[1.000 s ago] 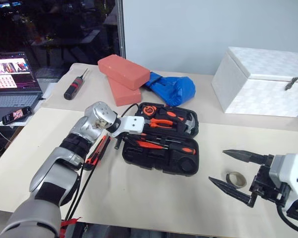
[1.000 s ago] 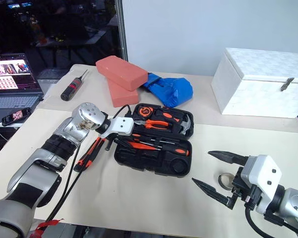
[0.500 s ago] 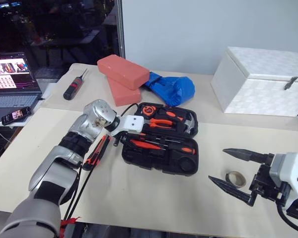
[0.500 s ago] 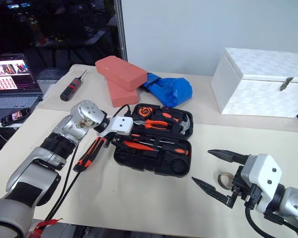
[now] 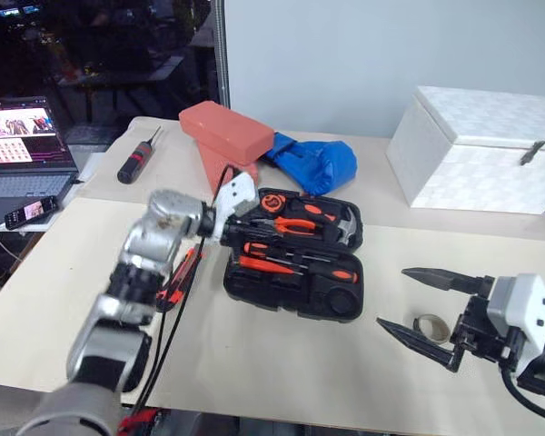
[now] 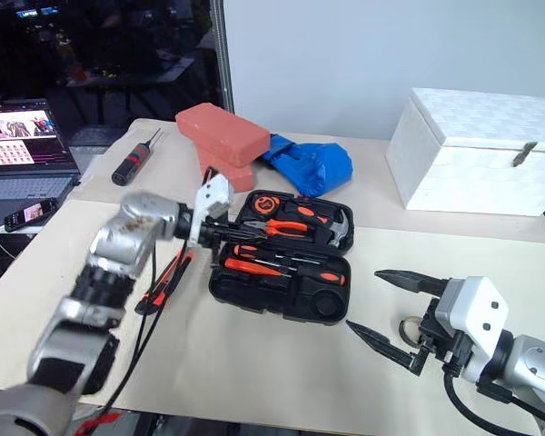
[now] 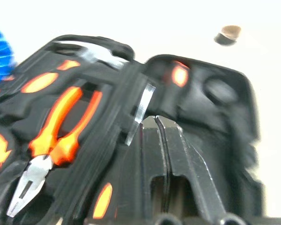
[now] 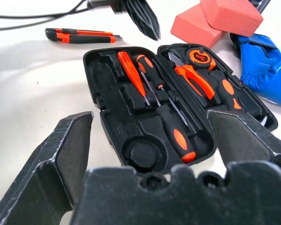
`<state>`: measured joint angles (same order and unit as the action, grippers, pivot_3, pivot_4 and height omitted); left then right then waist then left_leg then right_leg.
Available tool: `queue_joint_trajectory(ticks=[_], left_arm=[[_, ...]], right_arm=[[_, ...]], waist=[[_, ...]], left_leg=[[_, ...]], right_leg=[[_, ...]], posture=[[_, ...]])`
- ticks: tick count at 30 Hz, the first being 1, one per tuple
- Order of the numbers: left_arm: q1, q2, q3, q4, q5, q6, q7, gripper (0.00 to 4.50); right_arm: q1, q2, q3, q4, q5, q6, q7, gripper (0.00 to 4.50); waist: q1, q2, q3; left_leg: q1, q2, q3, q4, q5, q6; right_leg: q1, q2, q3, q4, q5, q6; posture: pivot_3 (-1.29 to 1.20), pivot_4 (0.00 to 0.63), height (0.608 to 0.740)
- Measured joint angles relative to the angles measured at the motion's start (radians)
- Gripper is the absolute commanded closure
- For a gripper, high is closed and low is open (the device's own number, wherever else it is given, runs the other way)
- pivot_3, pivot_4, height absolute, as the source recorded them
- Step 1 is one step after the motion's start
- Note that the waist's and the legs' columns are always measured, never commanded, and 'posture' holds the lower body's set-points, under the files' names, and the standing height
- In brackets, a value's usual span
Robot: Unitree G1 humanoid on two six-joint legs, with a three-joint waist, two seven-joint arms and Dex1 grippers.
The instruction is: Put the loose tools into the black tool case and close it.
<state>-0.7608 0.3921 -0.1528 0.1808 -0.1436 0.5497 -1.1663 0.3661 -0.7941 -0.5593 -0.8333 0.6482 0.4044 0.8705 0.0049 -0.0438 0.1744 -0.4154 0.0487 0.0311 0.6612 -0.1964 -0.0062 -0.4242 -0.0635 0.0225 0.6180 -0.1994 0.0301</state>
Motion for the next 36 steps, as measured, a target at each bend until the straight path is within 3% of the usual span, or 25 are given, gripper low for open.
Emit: queue_joint_trajectory(ticks=[6, 14, 18, 21, 22, 23, 27, 32, 36], left_arm=[[0.204, -0.015, -0.014, -0.143, 0.051, 0.054, 0.236, 4.47], [0.245, -0.012, -0.074, -0.182, 0.086, 0.054, 0.335, 4.47], [0.277, -0.06, -0.038, -0.185, 0.052, 0.026, 0.384, 4.47], [0.328, -0.086, 0.086, -0.301, -0.041, 0.078, 0.438, 4.47], [0.342, -0.083, 0.16, -0.384, -0.07, 0.118, 0.478, 3.98], [0.346, -0.079, 0.2, -0.428, -0.083, 0.141, 0.501, 3.81], [0.434, -0.034, 0.367, -0.628, -0.094, 0.323, 0.652, 2.32], [0.586, 0.0, 0.417, -0.743, -0.095, 0.507, 0.741, 0.54], [0.625, 0.024, 0.381, -0.748, -0.089, 0.566, 0.777, 0.54]], right_arm=[[0.007, -0.005, -0.002, -0.004, 0.002, 0.007, -0.002, 0.0], [-0.009, -0.04, -0.006, -0.001, 0.006, 0.018, 0.003, 0.0], [-0.04, -0.054, -0.005, 0.006, 0.019, 0.018, 0.014, 0.0], [-0.078, -0.057, 0.007, 0.025, 0.04, 0.017, 0.025, 0.0], [-0.091, -0.057, 0.015, 0.035, 0.043, 0.017, 0.033, 0.0], [-0.098, -0.057, 0.023, 0.042, 0.043, 0.017, 0.037, 0.0], [-0.141, -0.059, 0.07, 0.088, 0.042, 0.017, 0.06, 0.0], [-0.197, -0.061, 0.114, 0.135, 0.042, 0.01, 0.092, 0.0], [-0.23, -0.061, 0.136, 0.157, 0.039, 0.01, 0.109, 0.0]], waist=[[-0.001, 0.0, 0.0], [-0.001, 0.005, -0.004], [-0.004, 0.006, -0.005], [-0.016, 0.002, -0.003], [-0.019, 0.002, -0.002], [-0.021, 0.002, -0.002], [-0.02, 0.002, -0.003], [-0.015, -0.001, -0.001], [-0.008, -0.002, 0.0]], left_leg=[[0.005, 0.0, 0.0, 0.0, 0.0, 0.0], [0.012, -0.003, 0.0, 0.0, -0.001, -0.002], [0.011, -0.004, 0.0, 0.0, -0.001, -0.002], [0.009, -0.003, 0.0, 0.0, 0.0, 0.0], [0.009, -0.003, 0.0, 0.0, 0.0, 0.0], [0.009, -0.003, 0.0, 0.0, 0.0, 0.0], [0.009, -0.003, 0.0, -0.001, -0.002, 0.001], [0.009, -0.005, 0.0, -0.001, -0.002, 0.0], [0.009, -0.005, 0.0, -0.001, -0.003, -0.001]], right_leg=[[0.001, 0.002, 0.005, 0.005, -0.003, -0.004], [0.005, 0.003, 0.012, 0.006, -0.004, -0.007], [0.004, 0.003, 0.013, 0.006, -0.004, -0.007], [0.001, 0.004, 0.014, 0.007, -0.004, -0.007], [0.001, 0.005, 0.015, 0.008, -0.004, -0.007], [0.001, 0.005, 0.015, 0.007, -0.004, -0.007], [0.001, 0.005, 0.016, 0.007, -0.004, 0.0], [0.001, 0.004, 0.017, 0.006, -0.008, -0.005], [0.001, 0.004, 0.018, 0.006, -0.008, -0.005]], posture=[[0.0, 0.15, 0.74], [0.0, 0.15, 0.74], [0.0, 0.15, 0.74], [0.0, 0.15, 0.74], [0.0, 0.15, 0.74], [0.0, 0.15, 0.74], [0.0, 0.15, 0.74], [0.0, 0.15, 0.74], [0.0, 0.15, 0.74]])
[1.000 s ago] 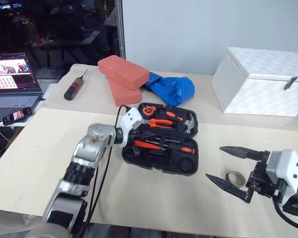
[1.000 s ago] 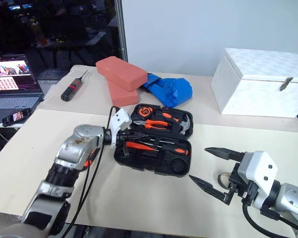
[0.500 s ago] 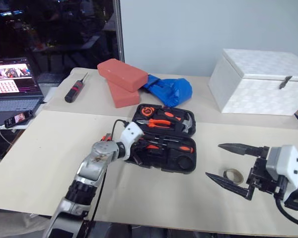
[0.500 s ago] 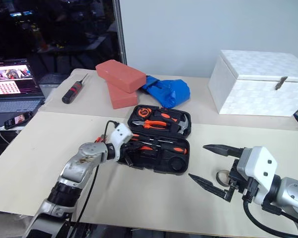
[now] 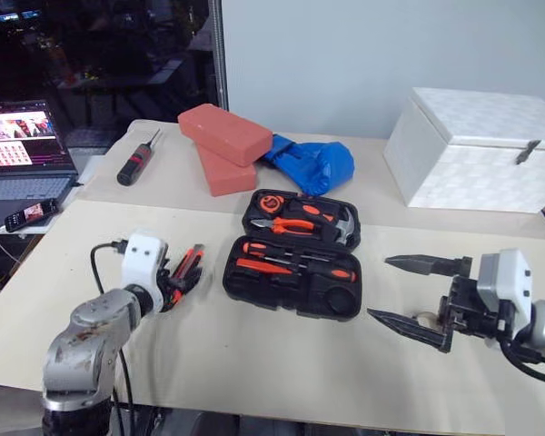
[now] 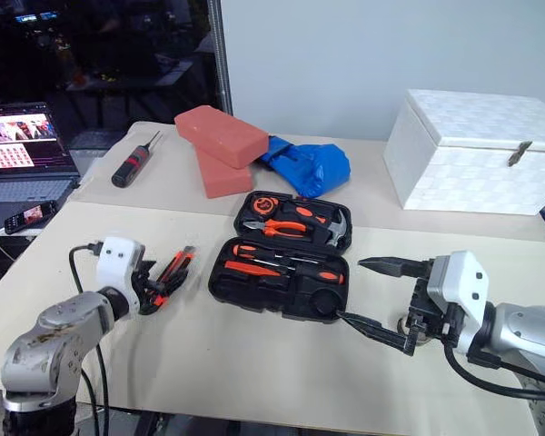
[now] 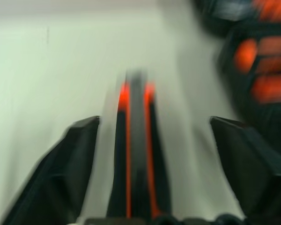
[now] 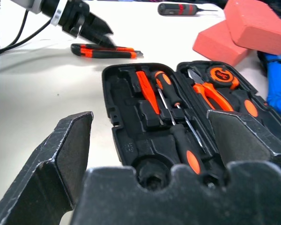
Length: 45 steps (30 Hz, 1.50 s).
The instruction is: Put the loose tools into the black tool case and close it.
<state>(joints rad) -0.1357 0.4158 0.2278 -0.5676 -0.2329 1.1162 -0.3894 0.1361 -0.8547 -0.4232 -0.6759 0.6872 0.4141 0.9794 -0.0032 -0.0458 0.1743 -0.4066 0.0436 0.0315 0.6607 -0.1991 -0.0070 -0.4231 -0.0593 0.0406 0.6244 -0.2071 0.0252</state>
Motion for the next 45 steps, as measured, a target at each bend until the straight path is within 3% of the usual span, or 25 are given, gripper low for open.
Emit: queue_joint_trajectory(ticks=[1, 4, 8, 9, 12, 15, 18, 20, 22, 25, 31, 38, 43, 45], left_arm=[[0.001, 0.002, -0.011, 0.003, 0.001, 0.006, 0.01, 0.54], [0.021, 0.007, -0.029, 0.029, 0.0, 0.016, 0.027, 1.19], [0.041, 0.021, -0.028, 0.036, -0.002, -0.02, 0.027, 2.7], [0.047, 0.025, -0.028, 0.037, -0.003, -0.031, 0.025, 2.75], [0.053, 0.027, -0.013, 0.059, -0.025, -0.086, 0.003, 2.75], [-0.022, 0.051, 0.036, 0.073, -0.16, -0.156, -0.148, 2.75], [-0.177, 0.217, 0.011, 0.063, -0.323, -0.157, -0.391, 2.75], [-0.277, 0.35, -0.106, 0.098, -0.323, -0.227, -0.591, 2.75], [-0.38, 0.384, -0.258, 0.193, -0.274, -0.326, -0.74, 2.75], [-0.533, 0.342, -0.507, 0.437, -0.118, -0.568, -0.93, 2.75], [-0.701, 0.207, -0.71, 0.8, 0.101, -0.915, -1.059, 2.75], [-0.753, 0.125, -0.746, 0.974, 0.198, -1.089, -1.102, 2.75], [-0.754, 0.107, -0.743, 0.978, 0.209, -1.089, -1.117, 2.75], [-0.753, 0.104, -0.741, 0.974, 0.212, -1.078, -1.12, 1.74]], right_arm=[[-0.003, 0.0, 0.003, 0.0, 0.0, -0.002, 0.002, 0.0], [-0.004, 0.0, 0.009, 0.001, -0.004, -0.002, 0.005, 0.0], [0.004, 0.0, 0.008, 0.0, -0.006, -0.002, 0.005, 0.0], [0.007, 0.0, 0.008, 0.0, -0.006, -0.002, 0.005, 0.0], [0.032, 0.0, 0.002, -0.006, -0.007, -0.002, 0.0, 0.0], [0.068, 0.007, -0.024, -0.025, -0.006, -0.002, -0.011, 0.0], [0.096, 0.008, -0.064, -0.049, 0.002, -0.002, -0.018, 0.0], [0.143, 0.009, -0.107, -0.054, 0.003, -0.002, -0.006, 0.0], [0.178, 0.01, -0.142, -0.056, 0.003, -0.002, 0.012, 0.0], [0.222, 0.005, -0.204, -0.064, 0.003, -0.002, 0.035, 0.0], [0.24, 0.001, -0.228, -0.113, 0.003, 0.009, 0.011, 0.0], [0.298, 0.044, -0.222, -0.231, 0.004, 0.045, -0.088, 0.0], [0.321, 0.052, -0.226, -0.258, 0.006, 0.05, -0.115, 0.0], [0.327, 0.052, -0.23, -0.263, 0.009, 0.051, -0.119, 0.0]], waist=[[0.0, 0.0, 0.0], [-0.003, 0.0, 0.0], [-0.007, 0.0, 0.0], [-0.007, 0.0, 0.0], [-0.006, 0.0, 0.0], [0.005, -0.002, 0.002], [0.013, -0.002, 0.002], [0.013, 0.002, 0.0], [0.015, 0.005, -0.001], [0.013, 0.004, -0.001], [0.009, 0.004, 0.0], [0.016, 0.004, 0.0], [0.015, 0.004, -0.001], [0.015, 0.004, 0.0]], left_leg=[[0.0, 0.0, 0.0, 0.0, -0.001, -0.001], [0.0, 0.0, 0.0, 0.0, -0.003, -0.005], [0.0, 0.0, 0.0, 0.0, -0.002, -0.003], [0.0, 0.0, 0.0, 0.0, -0.001, -0.001], [-0.002, 0.001, 0.0, 0.0, 0.0, 0.001], [-0.006, 0.001, 0.0, 0.0, 0.0, 0.0], [-0.008, 0.001, 0.001, 0.0, -0.003, -0.006], [-0.004, -0.001, 0.001, 0.0, -0.003, -0.005], [-0.004, -0.001, 0.002, 0.0, -0.002, -0.004], [-0.006, -0.001, 0.002, 0.0, 0.001, 0.001], [-0.011, 0.0, 0.001, 0.0, -0.001, 0.004], [-0.015, -0.002, 0.0, 0.001, -0.002, 0.006], [-0.014, -0.003, 0.0, 0.002, -0.002, 0.006], [-0.014, -0.002, 0.0, 0.002, -0.002, 0.006]], right_leg=[[0.0, 0.0, 0.0, 0.0, 0.0, 0.0], [0.0, 0.0, 0.0, 0.0, 0.0, 0.0], [0.0, 0.0, 0.0, 0.0, 0.0, -0.001], [-0.001, 0.0, 0.0, 0.0, 0.0, -0.001], [-0.002, 0.0, 0.0, 0.0, -0.001, -0.001], [-0.004, 0.0, -0.001, 0.0, -0.001, -0.001], [-0.006, 0.0, 0.0, 0.0, -0.001, -0.001], [-0.002, 0.0, 0.001, -0.002, -0.001, 0.0], [-0.001, -0.001, 0.002, -0.004, -0.001, 0.0], [-0.001, 0.0, 0.002, -0.006, -0.001, 0.001], [-0.004, 0.002, 0.002, -0.008, -0.001, 0.002], [-0.004, 0.001, 0.002, -0.009, 0.001, 0.009], [-0.002, 0.0, 0.003, -0.011, 0.0, 0.007], [-0.002, 0.0, 0.002, -0.011, 0.0, 0.007]], posture=[[0.0, 0.15, 0.74], [0.0, 0.15, 0.74], [0.0, 0.15, 0.74], [0.0, 0.15, 0.74], [0.0, 0.15, 0.74], [0.0, 0.15, 0.74], [0.0, 0.15, 0.74], [0.0, 0.15, 0.74], [0.0, 0.15, 0.74], [0.0, 0.15, 0.74], [0.0, 0.15, 0.74], [0.0, 0.15, 0.74], [0.0, 0.15, 0.74], [0.0, 0.15, 0.74]])
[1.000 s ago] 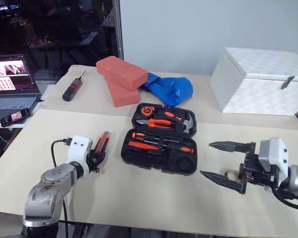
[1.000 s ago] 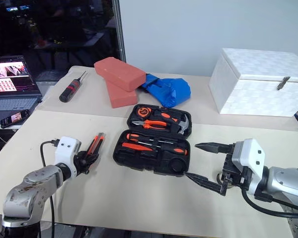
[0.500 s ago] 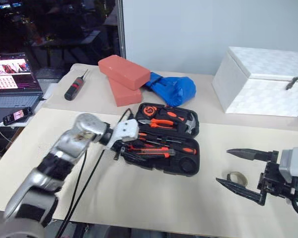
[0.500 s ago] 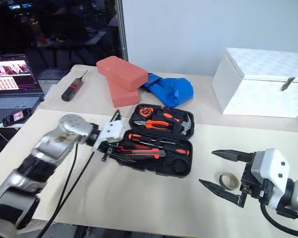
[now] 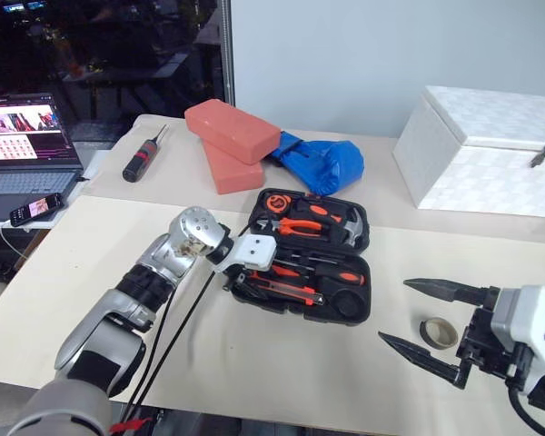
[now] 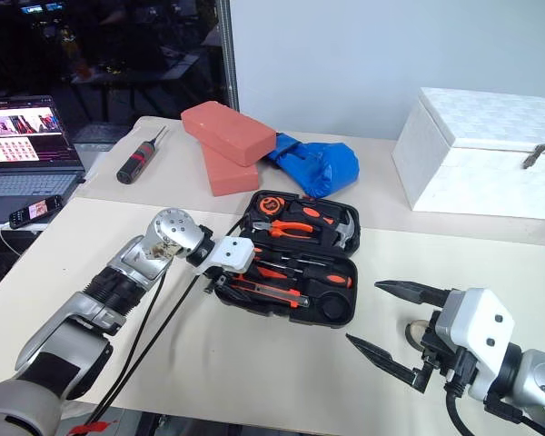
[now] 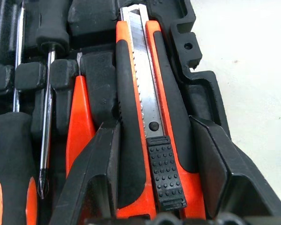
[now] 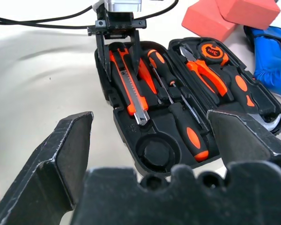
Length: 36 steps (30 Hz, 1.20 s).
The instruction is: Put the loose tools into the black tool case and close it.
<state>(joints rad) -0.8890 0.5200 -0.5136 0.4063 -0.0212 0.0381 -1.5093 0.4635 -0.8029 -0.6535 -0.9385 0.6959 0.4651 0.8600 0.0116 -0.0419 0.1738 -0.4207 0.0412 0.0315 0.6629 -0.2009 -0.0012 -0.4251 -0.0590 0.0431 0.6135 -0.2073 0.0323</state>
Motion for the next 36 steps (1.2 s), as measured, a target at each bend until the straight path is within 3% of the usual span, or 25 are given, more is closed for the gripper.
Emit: queue_joint_trajectory(ticks=[3, 7, 10, 12, 15, 18, 23, 30, 32, 36], left_arm=[[0.003, -0.031, 0.037, -0.005, -0.035, 0.09, 0.007, 0.83], [-0.004, -0.031, 0.172, -0.07, -0.188, 0.308, 0.001, 0.83], [0.017, -0.003, 0.262, -0.148, -0.264, 0.436, 0.034, 1.59], [0.076, 0.004, 0.303, -0.216, -0.293, 0.493, 0.086, 2.33], [0.232, 0.012, 0.318, -0.338, -0.3, 0.57, 0.185, 3.56], [0.287, -0.009, 0.313, -0.378, -0.286, 0.615, 0.287, 4.4], [0.319, -0.052, 0.246, -0.352, -0.158, 0.576, 0.479, 4.4], [0.36, -0.063, 0.21, -0.362, -0.111, 0.498, 0.538, 4.4], [0.39, -0.091, 0.244, -0.36, -0.135, 0.451, 0.543, 4.4], [0.437, -0.182, 0.36, -0.447, -0.315, 0.437, 0.531, 4.4]], right_arm=[[0.013, 0.007, -0.001, -0.004, 0.0, 0.0, -0.012, 0.0], [0.024, 0.015, -0.001, -0.006, 0.0, 0.0, -0.018, 0.0], [0.028, 0.022, 0.0, -0.006, -0.004, -0.001, -0.018, 0.0], [0.026, 0.025, 0.002, -0.006, -0.005, -0.003, -0.02, 0.0], [0.018, 0.027, 0.013, -0.003, -0.006, -0.003, -0.033, 0.0], [0.014, 0.026, 0.013, -0.002, -0.006, -0.003, -0.035, 0.0], [0.022, 0.016, 0.01, -0.003, -0.006, -0.001, -0.034, 0.0], [0.138, 0.037, -0.074, -0.032, -0.004, 0.034, -0.045, 0.0], [0.151, 0.058, -0.085, -0.038, -0.005, 0.066, -0.088, 0.0], [0.194, 0.11, -0.116, -0.039, -0.024, 0.108, -0.17, 0.0]], waist=[[0.001, 0.0, 0.0], [-0.007, 0.0, 0.0], [-0.012, 0.001, 0.0], [-0.015, 0.001, -0.001], [-0.017, 0.001, -0.001], [-0.01, 0.0, 0.0], [-0.001, 0.001, -0.002], [-0.002, 0.01, -0.021], [-0.002, 0.011, -0.021], [-0.002, 0.007, -0.019]], left_leg=[[-0.001, 0.0, -0.001, 0.0, 0.0, 0.0], [-0.001, 0.0, -0.001, 0.0, 0.0, 0.0], [0.001, 0.001, -0.001, 0.0, 0.0, 0.0], [0.003, 0.001, -0.001, 0.0, 0.0, 0.0], [0.005, 0.001, -0.001, 0.0, 0.0, 0.0], [0.005, 0.001, -0.001, 0.0, 0.001, 0.001], [0.009, -0.002, -0.001, 0.0, 0.001, 0.001], [0.015, -0.002, -0.001, 0.0, 0.0, 0.0], [0.013, -0.002, -0.001, 0.0, -0.001, -0.001], [0.007, -0.002, -0.001, 0.0, 0.0, -0.001]], right_leg=[[0.0, 0.0, -0.001, 0.0, 0.0, 0.0], [-0.002, 0.001, -0.001, 0.001, 0.001, 0.002], [-0.001, 0.001, -0.001, 0.003, 0.001, 0.002], [0.001, 0.001, 0.0, 0.003, 0.001, 0.002], [0.002, 0.001, 0.0, 0.005, 0.0, 0.0], [0.002, 0.0, 0.0, 0.006, 0.0, -0.001], [0.005, -0.001, 0.001, 0.007, 0.0, -0.001], [0.007, -0.001, 0.003, 0.008, -0.002, -0.003], [0.006, -0.002, 0.003, 0.007, -0.002, -0.003], [0.002, -0.002, 0.002, 0.007, -0.001, -0.003]], posture=[[0.0, 0.15, 0.74], [0.0, 0.15, 0.74], [0.0, 0.15, 0.74], [0.0, 0.15, 0.74], [0.0, 0.15, 0.74], [0.0, 0.15, 0.74], [0.0, 0.15, 0.74], [0.0, 0.15, 0.74], [0.0, 0.15, 0.74], [0.0, 0.15, 0.74]])
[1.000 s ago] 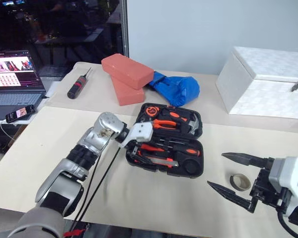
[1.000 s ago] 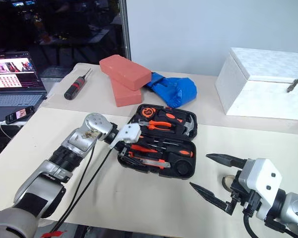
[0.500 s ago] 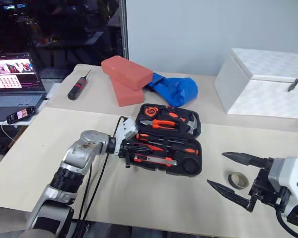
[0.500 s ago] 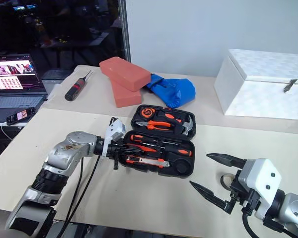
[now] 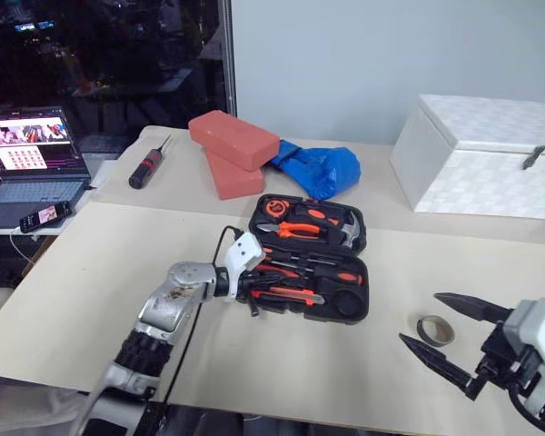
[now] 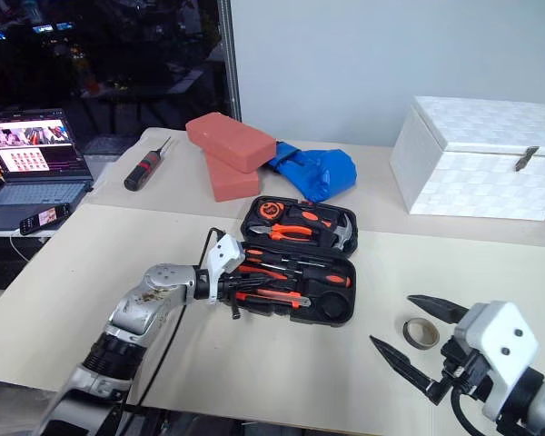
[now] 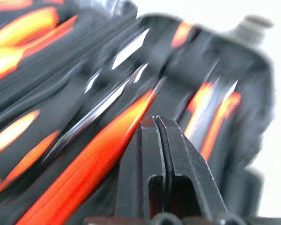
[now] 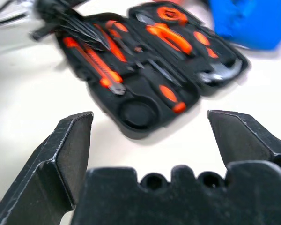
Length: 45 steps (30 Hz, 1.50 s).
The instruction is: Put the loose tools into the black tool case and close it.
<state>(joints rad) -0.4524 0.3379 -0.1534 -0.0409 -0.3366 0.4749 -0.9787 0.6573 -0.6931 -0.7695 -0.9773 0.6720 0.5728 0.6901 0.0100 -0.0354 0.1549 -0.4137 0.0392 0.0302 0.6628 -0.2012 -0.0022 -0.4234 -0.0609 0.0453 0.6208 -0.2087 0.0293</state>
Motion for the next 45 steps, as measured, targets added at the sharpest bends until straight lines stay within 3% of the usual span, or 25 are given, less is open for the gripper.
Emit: queue_joint_trajectory(ticks=[1, 5, 8, 10, 13, 19, 22, 23, 24, 26, 30, 36, 40, 45], left_arm=[[-0.001, -0.002, 0.031, -0.036, -0.033, -0.018, -0.011, 4.4], [-0.005, 0.135, 0.053, -0.176, -0.197, 0.122, -0.144, 3.31], [-0.013, 0.201, 0.026, -0.226, -0.243, 0.187, -0.2, 2.22], [-0.028, 0.224, 0.017, -0.252, -0.264, 0.212, -0.222, 1.44], [-0.056, 0.266, 0.005, -0.295, -0.301, 0.247, -0.259, 1.44], [-0.046, 0.287, 0.003, -0.326, -0.318, 0.254, -0.244, 1.44], [-0.02, 0.286, 0.008, -0.346, -0.329, 0.259, -0.206, 1.41], [-0.006, 0.287, 0.011, -0.355, -0.332, 0.263, -0.193, 1.41], [0.003, 0.287, 0.012, -0.363, -0.333, 0.265, -0.183, 1.41], [0.017, 0.294, 0.017, -0.37, -0.333, 0.265, -0.171, 1.41], [0.062, 0.315, 0.023, -0.38, -0.332, 0.261, -0.154, 1.41], [0.105, 0.335, 0.058, -0.386, -0.335, 0.253, -0.132, 1.41], [0.155, 0.369, 0.108, -0.41, -0.371, 0.253, -0.135, 1.41], [0.21, 0.413, 0.158, -0.433, -0.391, 0.249, -0.143, 1.41]], right_arm=[[0.006, 0.001, -0.006, 0.006, -0.002, 0.019, -0.021, 0.0], [-0.01, -0.069, -0.008, 0.091, -0.002, 0.167, -0.081, 0.0], [-0.081, -0.169, 0.03, 0.181, 0.013, 0.269, -0.077, 0.71], [-0.131, -0.205, 0.074, 0.215, 0.006, 0.296, -0.081, 1.43], [-0.175, -0.282, 0.202, 0.278, -0.066, 0.302, -0.077, 1.43], [-0.292, -0.295, 0.378, 0.363, -0.113, 0.305, -0.061, 1.43], [-0.358, -0.308, 0.462, 0.435, -0.156, 0.305, -0.057, 2.08], [-0.38, -0.308, 0.483, 0.457, -0.163, 0.305, -0.053, 2.63], [-0.392, -0.308, 0.495, 0.471, -0.169, 0.305, -0.045, 2.81], [-0.413, -0.312, 0.511, 0.478, -0.176, 0.306, -0.033, 3.58], [-0.429, -0.334, 0.527, 0.479, -0.181, 0.306, 0.012, 4.45], [-0.439, -0.365, 0.499, 0.435, -0.172, 0.317, 0.065, 4.45], [-0.594, -0.414, 0.473, 0.281, -0.05, 0.394, 0.098, 4.45], [-0.879, -0.397, 0.686, 0.26, -0.012, 0.468, 0.094, 4.45]], waist=[[-0.003, 0.0, 0.0], [-0.018, 0.001, 0.0], [-0.022, 0.0, 0.0], [-0.021, -0.001, 0.001], [-0.022, -0.001, 0.001], [-0.024, -0.001, 0.002], [-0.023, -0.002, 0.002], [-0.022, -0.002, 0.002], [-0.022, -0.002, 0.002], [-0.022, -0.002, 0.002], [-0.022, -0.002, 0.002], [-0.02, -0.001, 0.002], [-0.032, -0.001, 0.003], [-0.02, -0.003, 0.005]], left_leg=[[0.0, 0.0, 0.0, 0.0, 0.0, 0.0], [0.001, 0.0, 0.001, 0.0, 0.001, 0.002], [0.0, -0.002, 0.0, 0.0, 0.001, 0.002], [0.0, -0.002, -0.001, 0.0, 0.001, 0.002], [0.0, -0.002, -0.001, 0.0, 0.001, 0.002], [-0.003, -0.002, -0.001, -0.001, 0.001, 0.002], [-0.004, -0.003, -0.002, -0.001, 0.001, 0.003], [-0.004, -0.003, -0.002, -0.001, 0.001, 0.003], [-0.004, -0.003, -0.002, -0.001, 0.001, 0.003], [-0.004, -0.003, -0.002, -0.001, 0.001, 0.003], [-0.003, -0.003, -0.002, -0.001, 0.001, 0.003], [-0.003, -0.003, -0.002, -0.001, 0.001, 0.003], [-0.002, 0.0, -0.001, -0.001, 0.0, 0.003], [-0.002, 0.0, -0.001, -0.002, 0.0, 0.002]], right_leg=[[0.0, 0.0, 0.0, 0.0, 0.0, 0.0], [0.0, 0.0, 0.001, 0.0, -0.001, -0.001], [0.0, 0.0, 0.001, -0.001, -0.001, 0.0], [0.001, 0.0, 0.001, -0.001, -0.001, 0.0], [0.0, 0.0, 0.001, -0.002, -0.001, 0.0], [0.0, 0.001, 0.001, -0.006, -0.002, 0.002], [0.0, 0.0, 0.001, -0.007, -0.002, 0.002], [0.0, 0.0, 0.001, -0.006, -0.001, 0.003], [0.0, 0.0, 0.001, -0.006, -0.001, 0.003], [0.0, 0.001, 0.001, -0.006, -0.001, 0.003], [0.0, 0.001, 0.001, -0.006, -0.001, 0.003], [0.0, 0.001, 0.001, -0.006, -0.001, 0.003], [-0.001, 0.002, 0.001, -0.005, -0.001, 0.002], [-0.001, 0.001, 0.0, -0.006, -0.002, 0.001]], posture=[[0.0, 0.15, 0.74], [0.0, 0.15, 0.74], [0.0, 0.15, 0.74], [0.0, 0.15, 0.74], [0.0, 0.15, 0.74], [0.0, 0.15, 0.74], [0.0, 0.15, 0.74], [0.0, 0.15, 0.74], [0.0, 0.15, 0.74], [0.0, 0.15, 0.74], [0.0, 0.15, 0.74], [0.0, 0.15, 0.74], [0.0, 0.15, 0.74], [0.0, 0.15, 0.74]])
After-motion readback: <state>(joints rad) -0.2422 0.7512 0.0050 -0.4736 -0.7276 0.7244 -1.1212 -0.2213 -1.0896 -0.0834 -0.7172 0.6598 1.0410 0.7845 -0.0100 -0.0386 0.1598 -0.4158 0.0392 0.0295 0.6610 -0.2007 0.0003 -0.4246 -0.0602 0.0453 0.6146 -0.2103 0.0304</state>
